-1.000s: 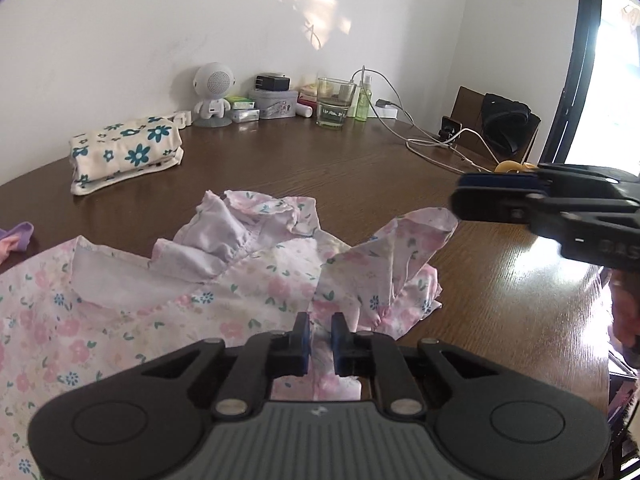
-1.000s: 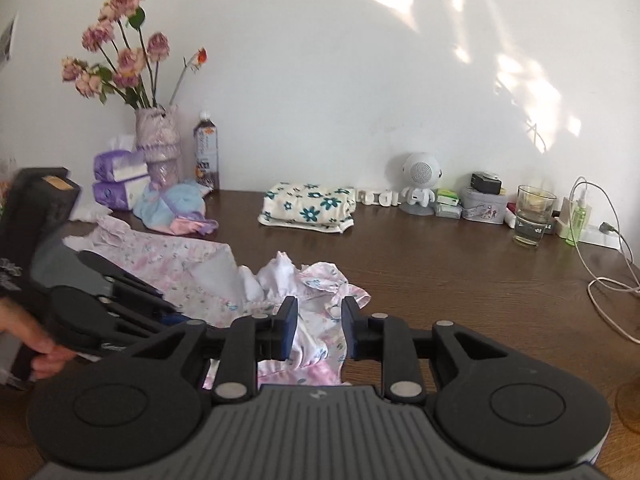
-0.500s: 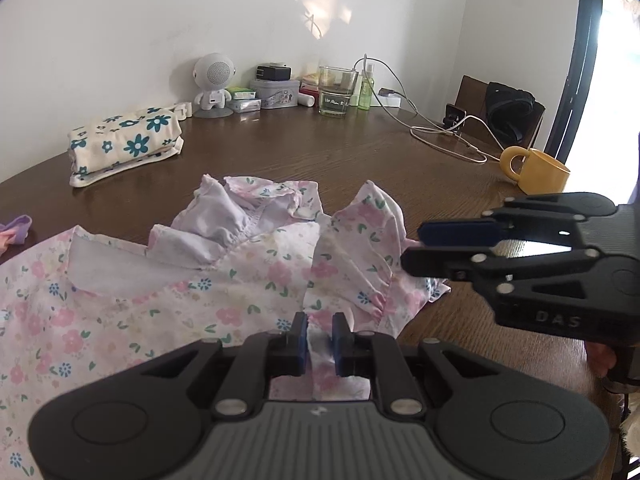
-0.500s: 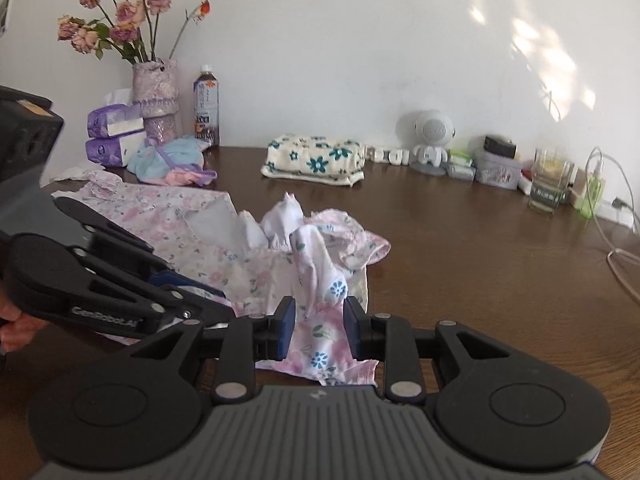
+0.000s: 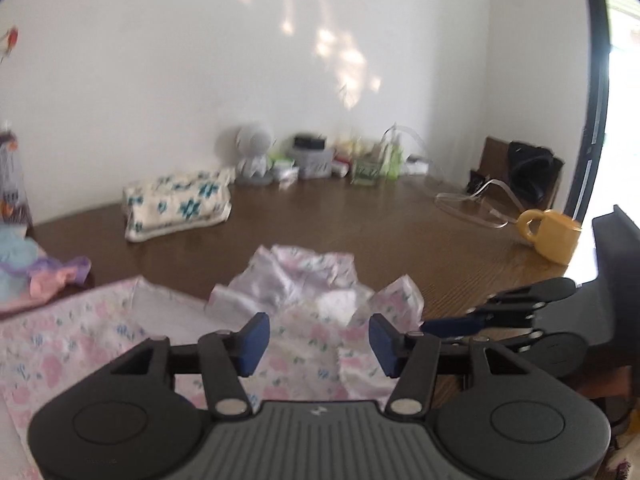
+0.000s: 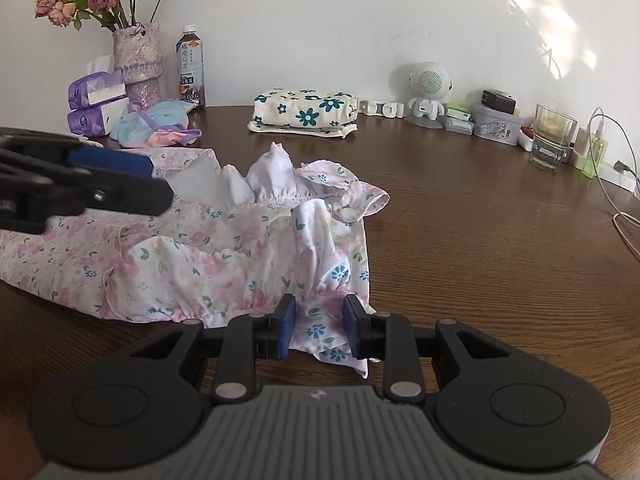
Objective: Fold clothes
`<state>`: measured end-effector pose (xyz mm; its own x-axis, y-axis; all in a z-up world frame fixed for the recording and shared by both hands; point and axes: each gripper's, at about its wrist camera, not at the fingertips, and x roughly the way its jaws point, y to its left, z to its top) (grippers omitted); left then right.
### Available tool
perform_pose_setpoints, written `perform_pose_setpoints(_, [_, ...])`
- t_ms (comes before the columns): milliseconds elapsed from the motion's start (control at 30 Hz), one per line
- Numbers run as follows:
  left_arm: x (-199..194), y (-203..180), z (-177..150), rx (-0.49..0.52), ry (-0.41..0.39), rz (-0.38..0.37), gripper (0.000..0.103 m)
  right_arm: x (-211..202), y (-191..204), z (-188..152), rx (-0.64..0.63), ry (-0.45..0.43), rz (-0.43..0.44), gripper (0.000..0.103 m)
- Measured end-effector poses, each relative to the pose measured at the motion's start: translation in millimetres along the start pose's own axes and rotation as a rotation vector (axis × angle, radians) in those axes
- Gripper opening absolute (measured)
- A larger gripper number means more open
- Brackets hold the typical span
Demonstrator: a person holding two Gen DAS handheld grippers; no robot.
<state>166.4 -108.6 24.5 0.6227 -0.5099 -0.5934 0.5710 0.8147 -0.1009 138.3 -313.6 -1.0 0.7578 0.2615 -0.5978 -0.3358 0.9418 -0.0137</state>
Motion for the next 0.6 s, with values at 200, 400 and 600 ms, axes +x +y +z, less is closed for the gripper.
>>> perform_pose_setpoints(200, [6, -5, -8, 0.029, 0.024, -0.017, 0.02, -1, 0, 0, 0.015, -0.003, -0.005, 0.027])
perform_pose_setpoints(400, [13, -3, -15, 0.033, 0.036, -0.031, 0.015, -1, -2, 0, 0.03, -0.002, -0.002, 0.027])
perform_pose_setpoints(600, [14, -2, -19, 0.04, 0.016, -0.026, 0.015, 0, -2, 0, 0.038, -0.002, -0.007, 0.027])
